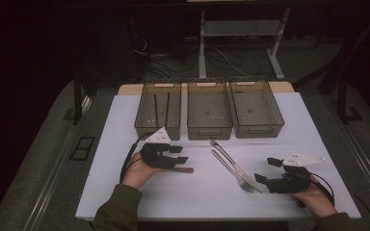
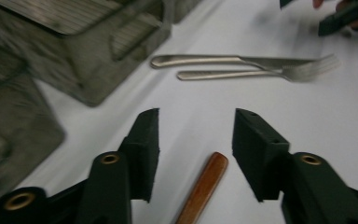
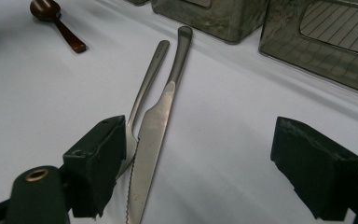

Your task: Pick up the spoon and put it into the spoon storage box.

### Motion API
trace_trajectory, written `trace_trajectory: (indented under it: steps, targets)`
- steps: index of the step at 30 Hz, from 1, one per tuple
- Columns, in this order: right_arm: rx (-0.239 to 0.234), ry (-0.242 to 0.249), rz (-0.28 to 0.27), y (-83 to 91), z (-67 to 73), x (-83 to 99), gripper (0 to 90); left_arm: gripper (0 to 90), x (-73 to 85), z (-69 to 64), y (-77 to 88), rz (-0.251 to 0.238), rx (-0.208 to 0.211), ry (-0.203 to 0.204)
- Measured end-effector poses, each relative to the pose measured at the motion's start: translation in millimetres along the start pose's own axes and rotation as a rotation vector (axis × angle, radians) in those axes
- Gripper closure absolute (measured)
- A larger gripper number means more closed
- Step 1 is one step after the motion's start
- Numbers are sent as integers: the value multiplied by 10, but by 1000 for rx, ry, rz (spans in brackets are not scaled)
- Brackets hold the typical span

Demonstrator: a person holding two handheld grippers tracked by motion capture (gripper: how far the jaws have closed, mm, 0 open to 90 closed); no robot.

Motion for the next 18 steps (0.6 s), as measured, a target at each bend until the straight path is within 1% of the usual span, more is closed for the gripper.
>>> trace_trajectory:
  steps: [2, 4, 6, 8, 14, 18]
  targets:
    - [0, 4, 1, 1, -1, 1, 174, 444, -9, 64, 71, -24, -20, 21]
    - [0, 3, 1, 1, -1, 1, 174, 405, 0, 126, 150, -44, -36, 26]
    - [1, 1, 0, -1, -3, 1, 174, 371, 24, 185, 228, -57, -57, 42]
    - [-1, 0, 0, -4, -1, 2, 174, 345, 66, 238, 292, -60, -71, 53]
    - [-4, 0, 2, -6, 2, 2, 174, 242, 234, 353, 437, -51, -125, 64]
    - [-6, 4, 0, 2, 3, -3, 174, 241, 371, 437, 506, -32, -161, 80]
Point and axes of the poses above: each handheld gripper's, and its own axes: y roughly backward along the jaws, x roughly out of its underside, z roughly to its left, the point moved 5 cm from there along -y, roughly forward along the jaws, and after that the axes turned 11 degrees about -x, right-handed, at the moved point
